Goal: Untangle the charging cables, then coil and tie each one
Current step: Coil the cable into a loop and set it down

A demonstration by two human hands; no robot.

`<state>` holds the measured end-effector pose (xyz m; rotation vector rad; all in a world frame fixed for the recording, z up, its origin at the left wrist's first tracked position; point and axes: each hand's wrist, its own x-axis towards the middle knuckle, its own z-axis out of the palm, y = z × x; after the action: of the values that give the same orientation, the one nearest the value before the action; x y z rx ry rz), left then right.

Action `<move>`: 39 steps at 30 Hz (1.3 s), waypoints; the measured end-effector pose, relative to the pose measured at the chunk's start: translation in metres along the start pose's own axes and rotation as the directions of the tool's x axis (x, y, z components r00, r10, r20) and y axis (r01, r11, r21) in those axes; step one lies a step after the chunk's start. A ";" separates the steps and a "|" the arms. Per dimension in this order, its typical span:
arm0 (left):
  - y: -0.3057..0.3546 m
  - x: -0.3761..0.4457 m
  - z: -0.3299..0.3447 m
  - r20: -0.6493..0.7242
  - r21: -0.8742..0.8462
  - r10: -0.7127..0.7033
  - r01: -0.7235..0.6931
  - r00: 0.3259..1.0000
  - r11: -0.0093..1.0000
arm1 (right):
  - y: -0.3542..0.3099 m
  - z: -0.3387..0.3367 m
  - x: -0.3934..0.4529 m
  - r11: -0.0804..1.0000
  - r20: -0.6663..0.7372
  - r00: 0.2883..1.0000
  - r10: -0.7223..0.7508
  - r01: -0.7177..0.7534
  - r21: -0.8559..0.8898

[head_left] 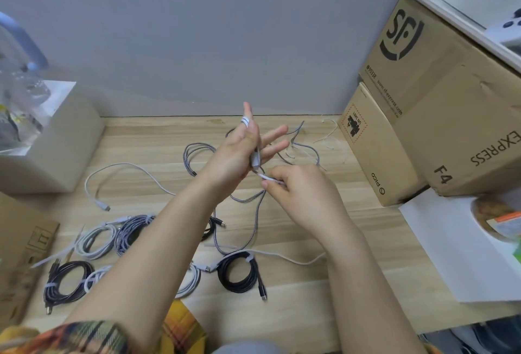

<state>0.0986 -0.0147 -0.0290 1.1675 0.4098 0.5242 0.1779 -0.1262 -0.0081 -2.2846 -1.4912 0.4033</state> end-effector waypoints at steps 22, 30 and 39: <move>0.021 -0.005 -0.009 0.699 -0.539 -0.038 0.561 0.714 0.629 | 0.011 0.001 0.018 0.524 -0.126 0.983 0.133 0.038 0.851; 0.028 -0.002 0.013 -0.042 -0.316 0.005 -0.018 0.999 0.948 | -0.012 0.022 0.008 0.674 0.297 0.953 0.060 -0.258 0.692; 0.011 -0.003 0.003 0.079 0.009 -0.160 0.160 0.984 0.987 | -0.001 0.019 0.007 0.936 0.138 0.988 0.065 -0.108 0.335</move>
<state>0.0959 -0.0155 -0.0174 1.1433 0.4318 0.3370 0.1716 -0.1164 -0.0252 -2.0817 -1.2608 0.7801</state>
